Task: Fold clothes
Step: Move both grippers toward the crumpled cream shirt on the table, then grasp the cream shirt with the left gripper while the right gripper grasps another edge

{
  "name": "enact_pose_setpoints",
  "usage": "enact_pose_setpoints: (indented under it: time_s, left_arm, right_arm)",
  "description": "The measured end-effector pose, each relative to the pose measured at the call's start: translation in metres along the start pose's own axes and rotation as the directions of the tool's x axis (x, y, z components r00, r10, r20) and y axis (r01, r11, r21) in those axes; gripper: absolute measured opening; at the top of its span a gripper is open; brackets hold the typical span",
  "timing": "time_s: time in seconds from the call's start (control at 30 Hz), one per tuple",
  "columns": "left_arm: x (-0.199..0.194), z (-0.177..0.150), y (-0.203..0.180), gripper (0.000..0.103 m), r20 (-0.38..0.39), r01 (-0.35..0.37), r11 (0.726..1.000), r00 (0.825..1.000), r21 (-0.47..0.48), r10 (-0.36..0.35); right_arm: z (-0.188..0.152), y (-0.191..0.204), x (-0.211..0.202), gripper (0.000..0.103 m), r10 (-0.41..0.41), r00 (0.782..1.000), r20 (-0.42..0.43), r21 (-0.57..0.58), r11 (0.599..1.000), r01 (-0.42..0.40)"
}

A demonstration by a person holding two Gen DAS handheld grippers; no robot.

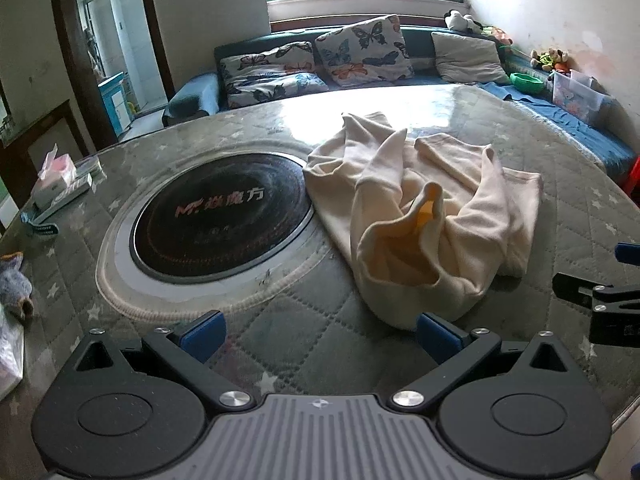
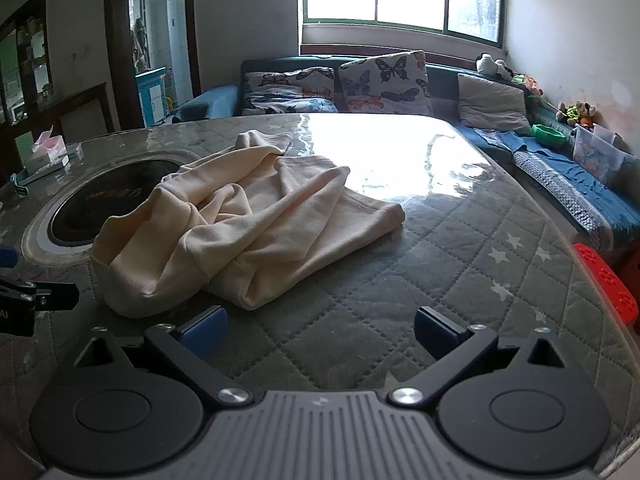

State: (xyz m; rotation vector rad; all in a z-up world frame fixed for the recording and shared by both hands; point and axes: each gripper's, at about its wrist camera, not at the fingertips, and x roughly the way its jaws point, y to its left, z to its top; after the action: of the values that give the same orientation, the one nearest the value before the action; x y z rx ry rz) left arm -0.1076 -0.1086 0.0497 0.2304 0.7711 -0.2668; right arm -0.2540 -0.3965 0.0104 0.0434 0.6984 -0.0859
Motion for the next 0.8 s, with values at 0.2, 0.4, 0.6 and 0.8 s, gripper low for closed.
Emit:
enact_pose_setpoints:
  time_s: [0.2, 0.4, 0.6, 0.8]
  left_arm:
    - [-0.001, 0.012, -0.001, 0.103, 0.022, 0.014, 1.0, 1.0, 0.017, -0.015]
    - [0.002, 0.026, 0.0, 0.103, 0.041, 0.041, 0.999, 0.998, 0.021, -0.042]
    - [0.007, 0.05, 0.002, 0.103, 0.097, 0.072, 0.997, 0.992, 0.039, -0.075]
    - [0.033, 0.081, -0.002, 0.095, 0.099, 0.085, 0.993, 0.991, 0.079, -0.093]
  right_arm:
    - [0.007, -0.001, 0.004, 0.095, 0.012, 1.0, -0.003, -0.008, 1.0, -0.012]
    - [0.017, -0.005, 0.01, 0.086, 0.038, 0.999, -0.002, 0.004, 0.999, -0.038]
    - [0.036, -0.011, 0.019, 0.074, 0.063, 0.998, 0.002, 0.019, 0.998, -0.063]
    - [0.063, -0.021, 0.046, 0.062, 0.066, 0.998, -0.015, 0.056, 0.996, -0.065]
